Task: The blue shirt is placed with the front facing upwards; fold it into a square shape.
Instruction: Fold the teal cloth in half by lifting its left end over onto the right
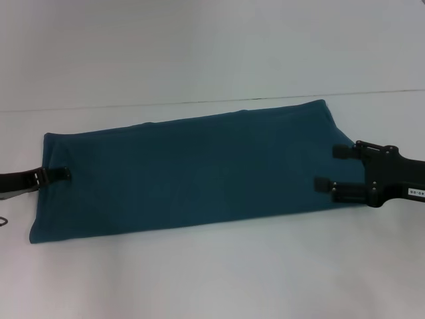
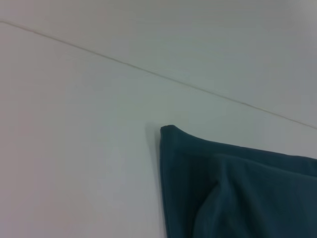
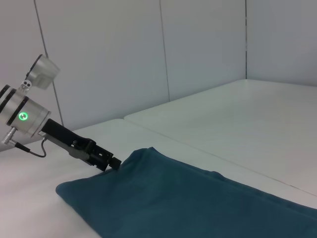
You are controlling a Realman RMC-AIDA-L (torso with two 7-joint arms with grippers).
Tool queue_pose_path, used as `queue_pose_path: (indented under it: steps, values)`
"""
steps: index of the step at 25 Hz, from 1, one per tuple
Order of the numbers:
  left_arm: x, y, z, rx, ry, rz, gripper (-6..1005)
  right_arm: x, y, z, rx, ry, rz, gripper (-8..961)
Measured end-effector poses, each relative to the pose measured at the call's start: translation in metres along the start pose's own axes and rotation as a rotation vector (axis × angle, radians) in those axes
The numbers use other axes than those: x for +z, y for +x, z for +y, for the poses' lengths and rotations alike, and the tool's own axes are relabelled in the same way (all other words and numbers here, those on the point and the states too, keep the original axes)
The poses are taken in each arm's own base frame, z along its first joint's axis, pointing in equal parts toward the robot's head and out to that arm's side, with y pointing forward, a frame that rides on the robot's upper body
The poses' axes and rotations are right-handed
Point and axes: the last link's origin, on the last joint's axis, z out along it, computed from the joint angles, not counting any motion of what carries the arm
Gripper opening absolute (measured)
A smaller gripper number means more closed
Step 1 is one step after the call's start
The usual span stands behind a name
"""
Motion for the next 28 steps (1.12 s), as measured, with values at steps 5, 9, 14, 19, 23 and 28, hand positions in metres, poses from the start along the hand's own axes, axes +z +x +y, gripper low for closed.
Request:
queue_pose_path:
  steps: [5,9,14,19,23,28]
  values:
    - [0.0019,0.0011,0.0026,-0.001,-0.007,-0.006,844,0.0003,0.0000,-0.0005,0.000,0.004,0.001,917]
    - [0.0018,0.0017,0.0019,-0.010,-0.004,-0.002,851,0.0010,-0.0003,-0.0009,-0.001,0.006,0.001,917]
    - [0.0017,0.0019,0.0013,-0.011,0.000,-0.001,853,0.0011,-0.0001,-0.0013,-0.002,0.009,0.001,916]
    - [0.0019,0.0024,0.0008,-0.004,0.006,0.002,856,0.0022,0.0004,-0.0002,-0.001,0.008,0.000,916]
    - [0.0020,0.0028,-0.0001,-0.002,0.013,0.008,856,0.0026,0.0007,0.0002,0.000,0.006,0.000,916]
    - [0.0024,0.0021,0.0001,0.000,0.014,0.008,856,0.0031,-0.0001,0.0005,-0.004,0.006,-0.001,916]
